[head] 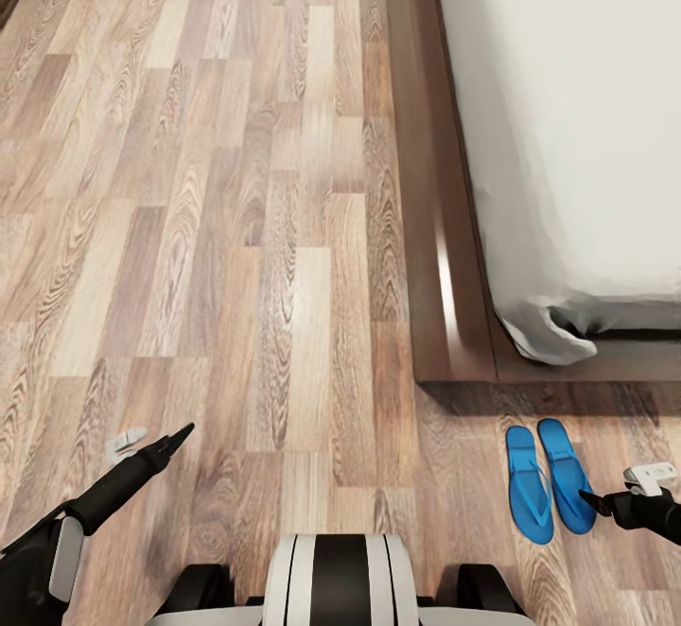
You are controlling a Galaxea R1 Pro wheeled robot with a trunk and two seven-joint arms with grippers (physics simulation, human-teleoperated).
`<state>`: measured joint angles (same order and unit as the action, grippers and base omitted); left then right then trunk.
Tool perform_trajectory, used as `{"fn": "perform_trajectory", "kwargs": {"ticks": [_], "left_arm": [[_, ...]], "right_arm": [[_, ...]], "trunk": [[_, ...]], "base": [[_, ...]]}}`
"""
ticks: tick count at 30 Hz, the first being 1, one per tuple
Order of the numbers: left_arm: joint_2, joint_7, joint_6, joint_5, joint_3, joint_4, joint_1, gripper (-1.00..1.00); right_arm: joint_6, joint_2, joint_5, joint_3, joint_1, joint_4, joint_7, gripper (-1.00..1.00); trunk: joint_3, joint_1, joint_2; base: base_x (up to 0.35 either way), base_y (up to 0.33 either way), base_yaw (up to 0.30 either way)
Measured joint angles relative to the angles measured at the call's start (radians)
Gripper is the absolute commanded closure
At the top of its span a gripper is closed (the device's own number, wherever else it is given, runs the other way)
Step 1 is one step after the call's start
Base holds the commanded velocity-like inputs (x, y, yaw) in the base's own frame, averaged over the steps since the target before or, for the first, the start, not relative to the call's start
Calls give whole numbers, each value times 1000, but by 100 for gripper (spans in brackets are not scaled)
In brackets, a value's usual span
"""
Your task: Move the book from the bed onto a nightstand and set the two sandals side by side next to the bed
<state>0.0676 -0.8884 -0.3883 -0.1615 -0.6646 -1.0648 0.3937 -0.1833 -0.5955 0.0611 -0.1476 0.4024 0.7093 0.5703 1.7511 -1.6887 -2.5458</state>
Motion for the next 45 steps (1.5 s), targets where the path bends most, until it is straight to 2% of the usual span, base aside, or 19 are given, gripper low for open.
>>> {"fn": "perform_trajectory", "kwargs": {"ticks": [14, 20, 22, 27, 28, 29, 31, 32, 33, 34, 38, 40, 45], "left_arm": [[-1, 4, 1, 1, 1, 0, 0, -100], [0, 43, 16, 17, 1, 75, -1, -100], [0, 48, 34, 39, 1, 101, -2, -100], [1, 55, 119, 156, 1, 162, -5, -100], [1, 56, 152, 195, 1, 192, -6, -100], [2, 57, 176, 216, 1, 216, -7, -100], [5, 57, 221, 239, 0, 256, -8, -100], [15, 56, 270, 253, -1, 298, -9, -100], [33, 54, 315, 259, -1, 338, -9, -100], [41, 54, 328, 260, -1, 352, -9, -100], [95, 50, 374, 261, -14, 433, -10, -100], [110, 47, 379, 261, -28, 456, -10, -100], [126, 42, 392, 260, -49, 483, -10, -100]], "right_arm": [[-1, 0, -1, 0, 0, -1, 1, -100], [-1, 0, 0, -1, -1, -34, 3, -100], [0, -1, 0, -3, -1, -69, 5, -100], [5, -8, -1, -7, -3, -175, 3, -100], [28, -9, -1, -7, -3, -218, 3, -100], [57, -10, 0, -7, -4, -252, 2, -100], [105, -10, 1, -7, -4, -305, 2, -100], [143, -11, 8, -8, -4, -358, 4, -100], [179, -12, 45, -10, -5, -411, 5, -100], [193, -12, 69, -10, -4, -430, 6, -100], [318, -13, 292, -4, -5, -557, 32, -100], [342, -13, 341, -4, -5, -587, 68, -100], [365, -13, 388, -3, -4, -616, 164, -100]], "trunk": [[-54, 6, 3], [-77, 9, 5], [-85, 10, 5], [-104, 12, 6], [-108, 13, 7], [-112, 13, 7], [-120, 14, 7], [-124, 14, 8], [-128, 15, 8], [-131, 15, 8], [-147, 17, 9], [-155, 18, 9], [-174, 20, 11]], "base": [[0, 0, 0], [0, 0, 0], [0, 0, 0], [0, 0, 0], [0, 0, 0], [0, 0, 0], [0, 0, 0], [0, 0, 0], [0, 0, 0], [0, 0, 0], [0, 0, 0], [0, 0, 0], [0, 0, 0]]}}
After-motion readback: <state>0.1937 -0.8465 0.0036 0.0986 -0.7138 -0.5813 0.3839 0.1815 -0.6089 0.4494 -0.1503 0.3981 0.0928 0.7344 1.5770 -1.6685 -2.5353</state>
